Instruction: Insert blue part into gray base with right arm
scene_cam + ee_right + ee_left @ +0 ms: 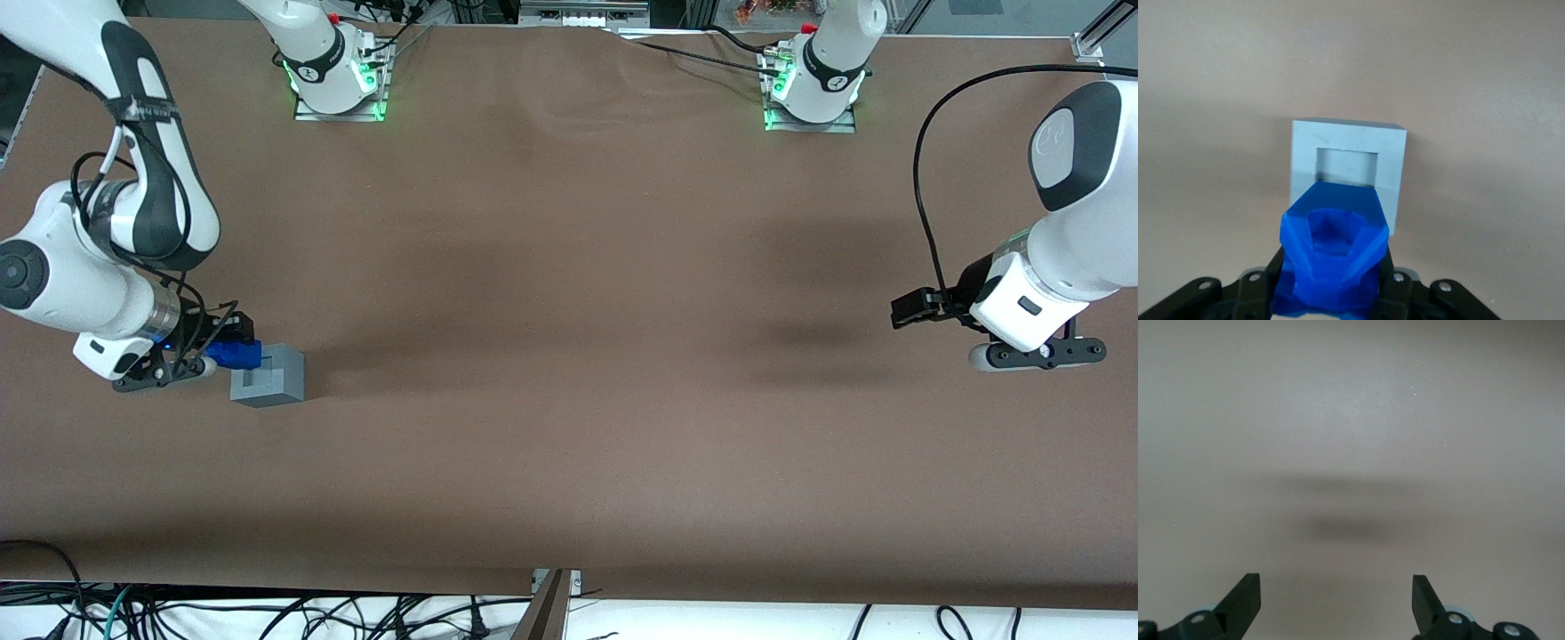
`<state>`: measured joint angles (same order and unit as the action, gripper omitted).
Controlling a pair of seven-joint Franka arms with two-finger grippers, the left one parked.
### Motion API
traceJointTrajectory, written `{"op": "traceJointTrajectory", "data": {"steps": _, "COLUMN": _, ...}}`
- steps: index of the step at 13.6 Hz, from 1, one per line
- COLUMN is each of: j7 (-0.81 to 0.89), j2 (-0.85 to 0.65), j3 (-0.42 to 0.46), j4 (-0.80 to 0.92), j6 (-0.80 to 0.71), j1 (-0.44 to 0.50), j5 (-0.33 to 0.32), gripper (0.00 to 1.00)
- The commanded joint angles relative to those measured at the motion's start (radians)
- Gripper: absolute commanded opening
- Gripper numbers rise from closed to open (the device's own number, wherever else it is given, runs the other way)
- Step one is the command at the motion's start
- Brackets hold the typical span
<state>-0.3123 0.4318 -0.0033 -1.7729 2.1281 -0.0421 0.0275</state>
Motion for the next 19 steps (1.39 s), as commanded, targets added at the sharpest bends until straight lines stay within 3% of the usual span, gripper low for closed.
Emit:
{"op": "traceJointTrajectory", "data": {"steps": 1, "j7": -0.045, "j2": 0.041, "j3": 0.009, "j4": 0.047, "j6": -0.022, "j1": -0.012, "j5": 0.008, "gripper": 0.44}}
{"op": "traceJointTrajectory", "data": {"steps": 19, "j7": -0.025, "j2": 0.104, "j3": 0.016, "j4": 0.118, "j6": -0.025, "j1": 0.001, "j5": 0.009, "gripper": 0.44}}
